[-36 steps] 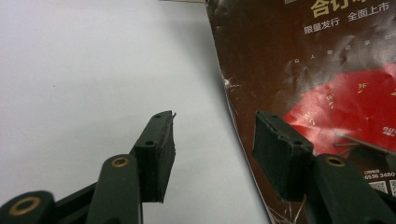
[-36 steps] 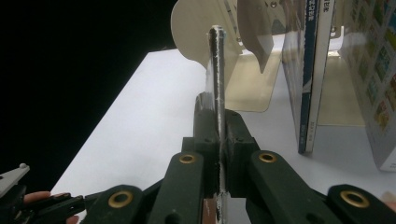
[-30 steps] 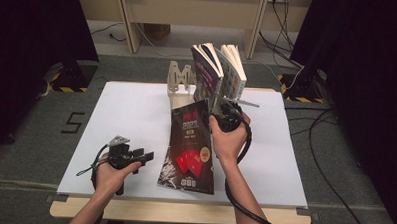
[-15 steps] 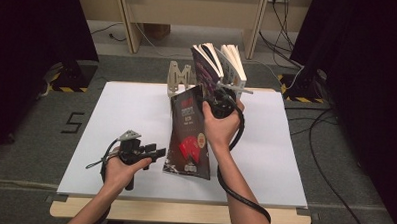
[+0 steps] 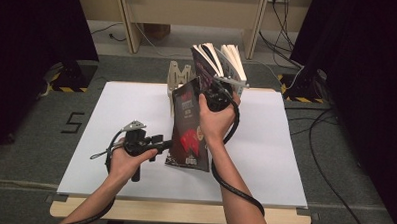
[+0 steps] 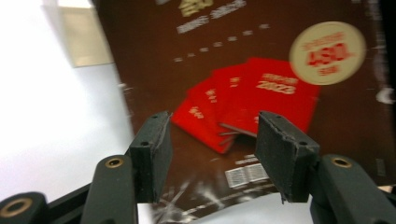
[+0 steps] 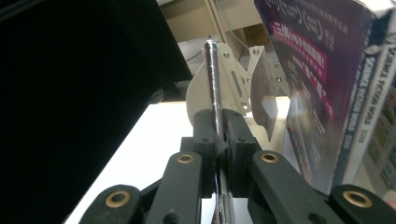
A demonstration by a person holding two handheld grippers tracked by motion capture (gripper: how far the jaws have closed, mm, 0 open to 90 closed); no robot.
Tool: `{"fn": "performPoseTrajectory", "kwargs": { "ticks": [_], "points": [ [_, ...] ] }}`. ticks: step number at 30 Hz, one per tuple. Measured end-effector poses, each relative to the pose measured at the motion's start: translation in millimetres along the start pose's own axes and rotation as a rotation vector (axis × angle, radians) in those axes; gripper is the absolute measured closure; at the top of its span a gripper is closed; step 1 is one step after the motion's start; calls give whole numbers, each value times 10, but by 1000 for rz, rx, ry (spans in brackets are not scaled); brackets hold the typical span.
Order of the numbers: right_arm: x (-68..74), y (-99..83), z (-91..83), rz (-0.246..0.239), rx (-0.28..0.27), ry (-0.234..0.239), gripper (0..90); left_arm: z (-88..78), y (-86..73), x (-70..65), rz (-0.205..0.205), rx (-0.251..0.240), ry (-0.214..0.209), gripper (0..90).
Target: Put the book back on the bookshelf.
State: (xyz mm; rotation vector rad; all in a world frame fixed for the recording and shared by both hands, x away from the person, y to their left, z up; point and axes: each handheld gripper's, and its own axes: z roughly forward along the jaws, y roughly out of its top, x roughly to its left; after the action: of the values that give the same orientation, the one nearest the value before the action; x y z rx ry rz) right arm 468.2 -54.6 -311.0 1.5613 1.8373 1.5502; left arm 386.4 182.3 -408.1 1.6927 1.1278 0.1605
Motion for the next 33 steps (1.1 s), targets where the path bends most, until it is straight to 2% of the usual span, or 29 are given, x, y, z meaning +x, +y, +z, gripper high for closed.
{"fn": "performPoseTrajectory", "kwargs": {
  "ticks": [8, 13, 23, 29, 33],
  "points": [
    [86, 99, 25, -9, -23, -7, 847, 54, 227, -206, 62, -25, -18, 413],
    [126, 147, 19, -13, -25, -11, 844, 101, 307, -338, 95, -31, -35, 396],
    [142, 196, 19, -17, -60, -11, 845, 174, 332, -461, 130, -31, -41, 375],
    [131, 183, 69, -13, -52, -25, 837, 220, 321, -625, 162, -39, -52, 334],
    [128, 174, 102, -13, -39, -40, 833, 307, 282, -742, 204, -29, -12, 312]
  ]
}}
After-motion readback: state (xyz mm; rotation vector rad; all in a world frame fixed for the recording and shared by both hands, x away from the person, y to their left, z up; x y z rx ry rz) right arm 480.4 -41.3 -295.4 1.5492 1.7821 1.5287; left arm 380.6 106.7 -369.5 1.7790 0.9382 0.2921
